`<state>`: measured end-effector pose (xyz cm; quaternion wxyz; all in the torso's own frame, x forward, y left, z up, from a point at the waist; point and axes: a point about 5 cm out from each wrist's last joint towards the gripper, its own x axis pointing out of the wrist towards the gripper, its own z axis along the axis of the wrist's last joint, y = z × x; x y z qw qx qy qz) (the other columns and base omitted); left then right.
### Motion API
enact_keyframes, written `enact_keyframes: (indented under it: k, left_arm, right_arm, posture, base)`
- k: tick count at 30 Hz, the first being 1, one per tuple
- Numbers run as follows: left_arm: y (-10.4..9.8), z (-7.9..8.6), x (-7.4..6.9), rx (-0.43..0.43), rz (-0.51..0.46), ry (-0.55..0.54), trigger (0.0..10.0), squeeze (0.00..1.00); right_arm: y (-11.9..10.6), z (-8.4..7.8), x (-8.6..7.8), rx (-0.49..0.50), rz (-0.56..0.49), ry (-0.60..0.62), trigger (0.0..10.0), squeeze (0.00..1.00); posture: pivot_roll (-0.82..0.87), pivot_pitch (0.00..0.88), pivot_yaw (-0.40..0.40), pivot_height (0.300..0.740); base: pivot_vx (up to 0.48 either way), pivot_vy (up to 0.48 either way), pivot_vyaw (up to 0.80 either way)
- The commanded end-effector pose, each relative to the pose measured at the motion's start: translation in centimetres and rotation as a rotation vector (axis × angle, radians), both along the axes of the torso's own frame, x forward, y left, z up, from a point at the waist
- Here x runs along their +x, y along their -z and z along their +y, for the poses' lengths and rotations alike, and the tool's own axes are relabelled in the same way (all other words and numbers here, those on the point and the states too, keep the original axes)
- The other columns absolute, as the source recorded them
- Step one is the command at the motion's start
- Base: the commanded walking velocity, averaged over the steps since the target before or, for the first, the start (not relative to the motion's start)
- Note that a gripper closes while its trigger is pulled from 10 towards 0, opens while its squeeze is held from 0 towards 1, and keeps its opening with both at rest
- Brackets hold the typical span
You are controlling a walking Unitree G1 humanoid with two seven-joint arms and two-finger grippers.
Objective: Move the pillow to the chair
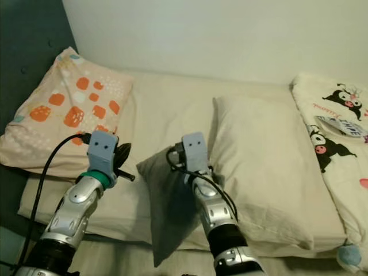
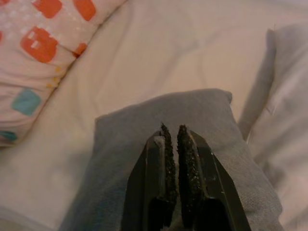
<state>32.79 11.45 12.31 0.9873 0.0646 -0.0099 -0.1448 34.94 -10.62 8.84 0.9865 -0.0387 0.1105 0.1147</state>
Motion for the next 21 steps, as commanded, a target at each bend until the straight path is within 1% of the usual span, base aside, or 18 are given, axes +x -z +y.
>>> enact_keyframes:
  k: [1,2,7,12,14,16,19,21]
  left_arm:
    - [0.7,-0.3,-0.4,0.01,0.017,0.004,10.0,0.0]
    - [0.8,-0.2,-0.5,0.011,0.018,0.001,10.0,0.0]
    - [1.1,0.1,-0.6,0.013,0.025,-0.011,10.0,0.0]
    - [1.7,0.9,-0.8,-0.026,0.061,-0.056,10.0,0.0]
    - [1.9,1.1,-0.9,-0.025,0.065,-0.064,10.0,0.0]
    - [1.9,1.1,-0.9,-0.024,0.066,-0.064,10.0,0.0]
    - [1.9,1.2,-1.0,-0.023,0.068,-0.066,10.0,0.0]
    - [2.0,1.2,-1.0,-0.019,0.07,-0.066,10.0,0.0]
  right_arm:
    - [-0.1,0.1,0.4,0.027,-0.005,0.018,10.0,0.0]
    - [-0.1,0.0,0.5,0.042,0.002,0.029,10.0,0.0]
    - [-0.4,-0.1,0.9,0.072,0.006,0.046,10.0,0.0]
    - [-1.3,-0.1,1.5,0.112,-0.03,0.068,10.0,0.0]
    - [-1.5,-0.1,1.6,0.141,-0.036,0.081,10.0,0.0]
    - [-1.5,-0.1,1.6,0.143,-0.036,0.083,10.0,0.0]
    - [-1.5,-0.1,1.7,0.158,-0.039,0.086,10.0,0.0]
    - [-1.4,-0.1,1.6,0.197,-0.041,0.094,10.0,0.0]
  posture:
    - [-0.03,0.038,-0.014,0.74]
    - [-0.02,0.041,-0.027,0.74]
    - [-0.02,0.044,-0.036,0.74]
    - [-0.02,0.047,-0.041,0.74]
    - [-0.01,0.048,-0.043,0.74]
    - [-0.01,0.048,-0.043,0.74]
    - [-0.01,0.051,-0.044,0.73]
    - [-0.01,0.051,-0.044,0.715]
  base:
    - [0.0,0.0,0.0]
    - [0.0,0.0,0.0]
    - [0.0,0.0,0.0]
    - [0.0,0.0,0.0]
    - [0.0,0.0,0.0]
    - [0.0,0.0,0.0]
    - [0.0,0.0,0.0]
    - [0.0,0.0,0.0]
